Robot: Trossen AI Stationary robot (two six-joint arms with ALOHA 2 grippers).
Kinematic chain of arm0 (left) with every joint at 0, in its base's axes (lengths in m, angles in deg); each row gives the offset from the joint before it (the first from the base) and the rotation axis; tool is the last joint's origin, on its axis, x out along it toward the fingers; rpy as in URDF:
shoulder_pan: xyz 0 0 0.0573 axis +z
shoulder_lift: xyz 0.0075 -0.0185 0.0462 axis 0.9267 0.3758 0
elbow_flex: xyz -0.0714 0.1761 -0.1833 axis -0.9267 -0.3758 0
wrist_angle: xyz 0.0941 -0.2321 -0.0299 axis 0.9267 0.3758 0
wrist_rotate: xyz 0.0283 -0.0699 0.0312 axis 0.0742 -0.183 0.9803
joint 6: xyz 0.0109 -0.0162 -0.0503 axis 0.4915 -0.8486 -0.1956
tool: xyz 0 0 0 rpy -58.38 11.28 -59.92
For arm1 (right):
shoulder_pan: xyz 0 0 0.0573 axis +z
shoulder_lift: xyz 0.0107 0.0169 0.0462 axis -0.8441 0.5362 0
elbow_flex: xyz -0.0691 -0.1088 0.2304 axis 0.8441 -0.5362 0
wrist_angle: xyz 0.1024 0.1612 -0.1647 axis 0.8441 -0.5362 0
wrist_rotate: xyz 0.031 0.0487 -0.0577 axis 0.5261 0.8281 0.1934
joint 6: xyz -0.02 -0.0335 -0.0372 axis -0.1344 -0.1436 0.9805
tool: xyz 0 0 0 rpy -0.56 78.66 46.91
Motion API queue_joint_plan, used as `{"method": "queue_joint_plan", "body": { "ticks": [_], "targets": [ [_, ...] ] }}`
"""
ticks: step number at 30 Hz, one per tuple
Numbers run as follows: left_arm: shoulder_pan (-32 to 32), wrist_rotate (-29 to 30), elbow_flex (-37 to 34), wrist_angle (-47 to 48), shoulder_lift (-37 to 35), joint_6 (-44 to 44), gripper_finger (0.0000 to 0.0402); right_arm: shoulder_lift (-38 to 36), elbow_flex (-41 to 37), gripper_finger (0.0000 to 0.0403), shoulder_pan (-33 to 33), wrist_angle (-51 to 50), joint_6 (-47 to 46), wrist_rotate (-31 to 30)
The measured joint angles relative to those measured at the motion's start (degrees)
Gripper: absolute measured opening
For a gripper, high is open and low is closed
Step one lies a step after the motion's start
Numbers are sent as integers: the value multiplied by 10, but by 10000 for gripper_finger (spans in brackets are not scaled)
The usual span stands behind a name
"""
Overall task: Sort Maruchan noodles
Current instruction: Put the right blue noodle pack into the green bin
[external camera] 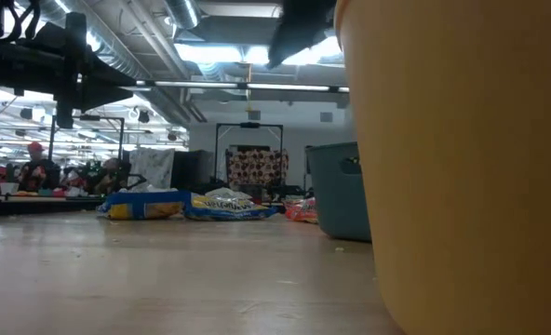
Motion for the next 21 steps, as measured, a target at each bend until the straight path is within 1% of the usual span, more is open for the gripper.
{"method": "queue_joint_plan", "body": {
  "ticks": [3, 5, 7, 10, 13, 18, 21],
  "targets": [
    [0, -7, 0, 0, 0, 0, 108, 26, 0, 329, -31, 40, -85, 17],
    [0, -15, 0, 0, 0, 0, 108, 51, -1, 352, -48, 62, -128, 32],
    [0, -18, 0, 0, 0, 0, 108, 80, -1, 370, -57, 81, -157, 31],
    [0, -18, 0, 0, 0, 0, 108, 125, -1, 387, -68, 88, -183, 32],
    [0, -24, 0, 0, 0, 0, 108, 164, -1, 393, -78, 90, -223, 45],
    [0, -29, 0, 0, 0, 2, 108, 207, -1, 395, -89, 85, -214, 77],
    [0, -28, 0, 0, 0, 2, 108, 220, -1, 395, -88, 92, -183, 82]
  ]
}}
